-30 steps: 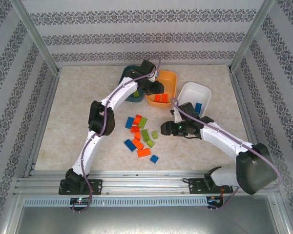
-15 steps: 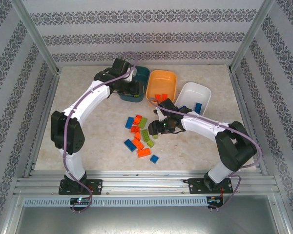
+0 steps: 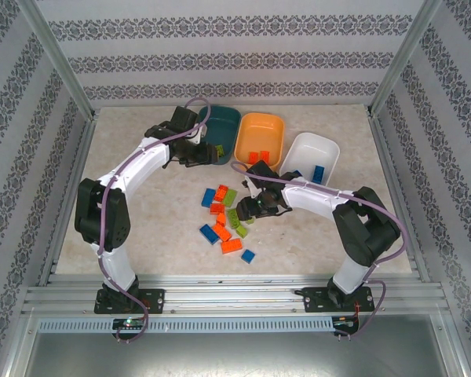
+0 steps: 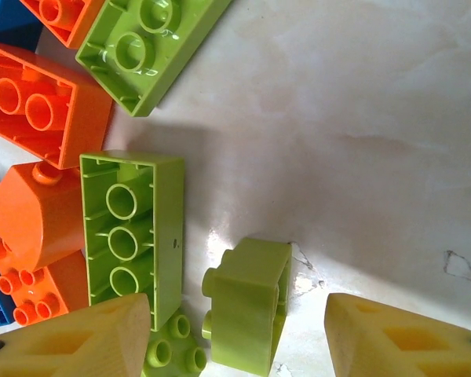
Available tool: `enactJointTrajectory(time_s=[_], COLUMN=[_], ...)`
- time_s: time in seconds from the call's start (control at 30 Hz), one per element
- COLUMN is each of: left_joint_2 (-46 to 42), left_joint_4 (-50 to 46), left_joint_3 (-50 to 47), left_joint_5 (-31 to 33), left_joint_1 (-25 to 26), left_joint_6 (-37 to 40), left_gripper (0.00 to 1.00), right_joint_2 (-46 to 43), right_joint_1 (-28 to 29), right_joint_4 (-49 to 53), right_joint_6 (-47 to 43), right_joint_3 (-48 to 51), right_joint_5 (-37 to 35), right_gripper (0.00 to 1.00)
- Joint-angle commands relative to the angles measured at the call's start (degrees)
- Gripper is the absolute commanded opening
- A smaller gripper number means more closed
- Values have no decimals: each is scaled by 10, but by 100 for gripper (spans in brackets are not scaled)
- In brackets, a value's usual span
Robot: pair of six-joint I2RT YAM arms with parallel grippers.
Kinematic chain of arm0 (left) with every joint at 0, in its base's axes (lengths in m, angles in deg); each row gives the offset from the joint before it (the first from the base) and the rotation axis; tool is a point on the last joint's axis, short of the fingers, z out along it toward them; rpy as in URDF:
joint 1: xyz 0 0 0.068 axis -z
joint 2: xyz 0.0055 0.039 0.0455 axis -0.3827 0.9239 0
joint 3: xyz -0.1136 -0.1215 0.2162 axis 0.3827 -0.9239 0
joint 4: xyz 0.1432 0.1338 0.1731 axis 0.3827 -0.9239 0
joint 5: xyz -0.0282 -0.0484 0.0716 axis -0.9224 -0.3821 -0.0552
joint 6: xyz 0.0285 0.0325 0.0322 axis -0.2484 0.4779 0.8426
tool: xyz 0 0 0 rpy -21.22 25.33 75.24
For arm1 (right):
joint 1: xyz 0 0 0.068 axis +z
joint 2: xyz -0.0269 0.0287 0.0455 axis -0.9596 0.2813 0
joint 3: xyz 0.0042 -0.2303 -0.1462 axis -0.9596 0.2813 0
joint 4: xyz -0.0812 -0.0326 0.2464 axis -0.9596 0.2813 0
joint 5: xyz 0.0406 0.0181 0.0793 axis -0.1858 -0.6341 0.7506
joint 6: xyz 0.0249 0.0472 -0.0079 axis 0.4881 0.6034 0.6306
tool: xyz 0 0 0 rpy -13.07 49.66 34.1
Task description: Sort the legos into containers by color
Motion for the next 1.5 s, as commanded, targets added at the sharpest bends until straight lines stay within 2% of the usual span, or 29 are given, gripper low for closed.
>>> enactJointTrajectory(time_s=[0.0,0.1,0.27,0.5,0.7,0.93,1.3,1.37,1.47], left_joint_2=[16,19,13,65,148,222,223,218,196], left_joint_4=[43,50,56,62,67,55,60,65,117], left_joint_3=[-20,-27,-48,-10,66,141,118,110,78], left_joint_5=[-3,-8,-4,2,8,10,2,-2,-38], left_joint_1=[-36,-37,-43,-56,-67,-70,-71,-72,-78], left_joint_6=[-9,-13,-11,-18,-40,-57,-53,-58,-86], left_gripper=[51,51,52,53,60,64,55,59,73], right_joint_2=[46,54,54,14,-26,-51,-62,-60,-57], right_joint_1=[9,8,7,2,-6,-19,-42,-42,-42], right_joint_4=[14,11,9,8,9,8,-9,-12,-17], right_joint_6=[-15,-14,-12,-2,5,8,16,17,20], right_joint_3=[-22,-23,-24,-16,-14,-10,3,4,6], right_joint_5=[-27,-23,-22,-25,-18,-9,7,9,12], right_gripper=[48,40,33,33,33,32,32,32,32])
